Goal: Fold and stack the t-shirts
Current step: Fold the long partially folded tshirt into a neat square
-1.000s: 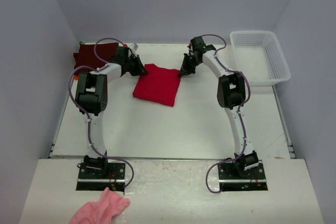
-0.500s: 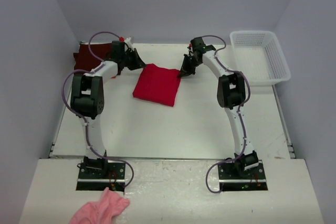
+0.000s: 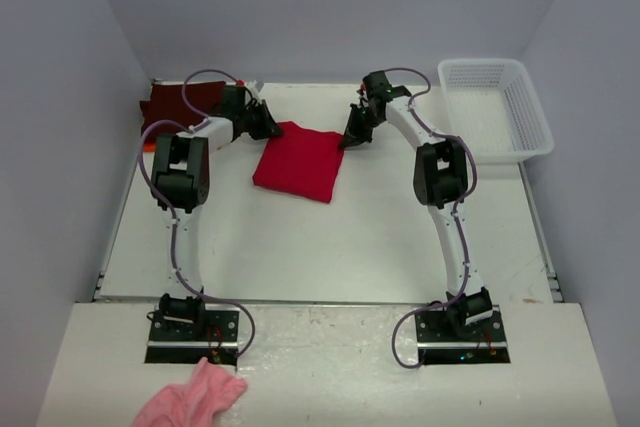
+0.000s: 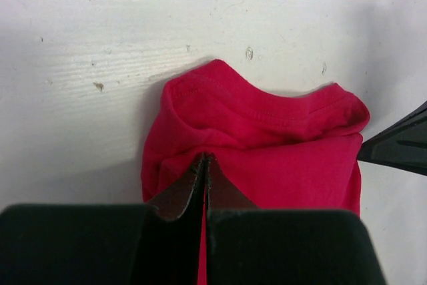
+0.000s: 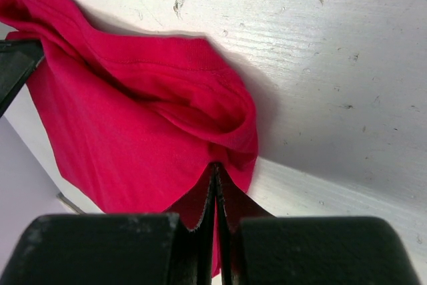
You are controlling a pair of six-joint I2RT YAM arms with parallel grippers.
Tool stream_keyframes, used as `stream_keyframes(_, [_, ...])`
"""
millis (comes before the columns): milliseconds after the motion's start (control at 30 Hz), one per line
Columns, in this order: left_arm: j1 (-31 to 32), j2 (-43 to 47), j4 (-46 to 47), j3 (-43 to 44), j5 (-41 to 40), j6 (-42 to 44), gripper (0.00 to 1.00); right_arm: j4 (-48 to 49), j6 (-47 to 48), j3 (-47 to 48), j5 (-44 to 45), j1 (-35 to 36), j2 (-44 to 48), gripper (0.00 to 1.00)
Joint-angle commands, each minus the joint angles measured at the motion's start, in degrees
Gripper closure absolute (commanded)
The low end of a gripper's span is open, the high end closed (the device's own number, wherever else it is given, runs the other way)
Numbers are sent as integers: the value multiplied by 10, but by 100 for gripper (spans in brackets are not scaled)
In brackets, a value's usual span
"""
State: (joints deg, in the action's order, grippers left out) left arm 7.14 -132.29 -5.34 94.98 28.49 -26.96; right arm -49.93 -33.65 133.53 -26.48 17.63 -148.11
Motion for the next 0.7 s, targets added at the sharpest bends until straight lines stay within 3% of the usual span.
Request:
stream_keyframes(0, [-6, -9, 2, 45, 16, 10, 100, -10, 7, 8, 8, 1, 23, 100])
stream_keyframes(267, [-12, 8, 17, 25, 16, 20, 96, -9, 50, 13, 60, 10, 85, 100])
stream_keyframes(300, [-12, 18, 19, 22, 14, 22, 94, -9, 62, 13, 69, 15, 107, 95])
stream_keyframes(433, [-12, 37, 10, 15, 9, 28, 93, -22, 93, 5, 109, 28, 160, 92])
stream_keyframes(667, [-12, 63, 11, -19, 6, 30, 93, 1, 118, -130, 107, 86, 244, 96])
